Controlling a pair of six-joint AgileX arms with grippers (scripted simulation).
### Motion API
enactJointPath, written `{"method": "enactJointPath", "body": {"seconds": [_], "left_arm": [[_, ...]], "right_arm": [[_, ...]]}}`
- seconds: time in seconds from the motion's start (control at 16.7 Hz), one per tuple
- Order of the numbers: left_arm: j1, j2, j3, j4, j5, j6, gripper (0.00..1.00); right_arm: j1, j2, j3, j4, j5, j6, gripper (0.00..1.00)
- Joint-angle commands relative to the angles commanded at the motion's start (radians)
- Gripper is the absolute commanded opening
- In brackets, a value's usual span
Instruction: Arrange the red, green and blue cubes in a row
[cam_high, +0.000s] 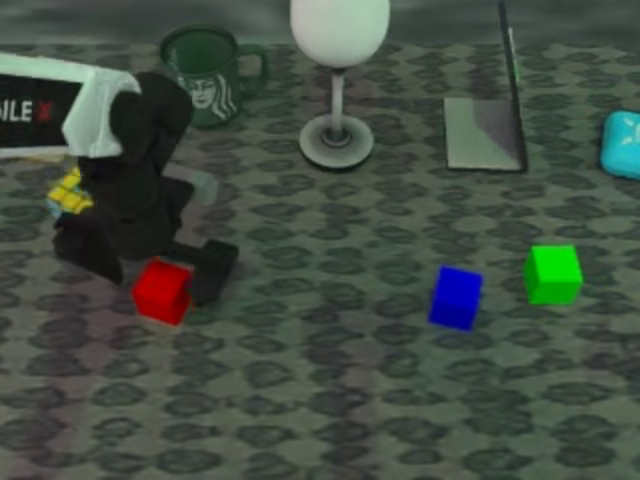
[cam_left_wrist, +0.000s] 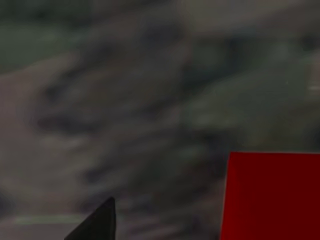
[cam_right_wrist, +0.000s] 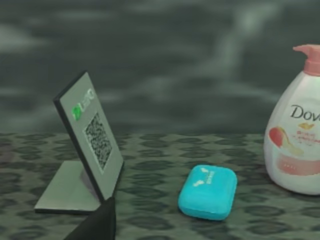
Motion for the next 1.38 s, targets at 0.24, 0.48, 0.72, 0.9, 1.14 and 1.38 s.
{"method": "enactJointPath", "body": {"seconds": [0.24,0.48,0.72,0.9,1.14,1.38], "left_arm": [[0.0,0.034,-0.036,0.058,0.0,0.0,1.0],[0.0,0.034,-0.036,0.058,0.0,0.0,0.85],[0.0,0.034,-0.036,0.058,0.0,0.0,0.55],[0.0,0.034,-0.036,0.058,0.0,0.0,0.32],[0.0,0.034,-0.036,0.058,0.0,0.0,0.02],[0.0,0.034,-0.036,0.058,0.0,0.0,0.0]], "right_arm": [[0.0,0.0,0.0,0.0,0.0,0.0,1.0],[0.0,0.0,0.0,0.0,0.0,0.0,1.0],[0.0,0.0,0.0,0.0,0.0,0.0,1.0],[0.0,0.0,0.0,0.0,0.0,0.0,1.0],[0.0,0.0,0.0,0.0,0.0,0.0,1.0],[0.0,0.0,0.0,0.0,0.0,0.0,1.0]]}}
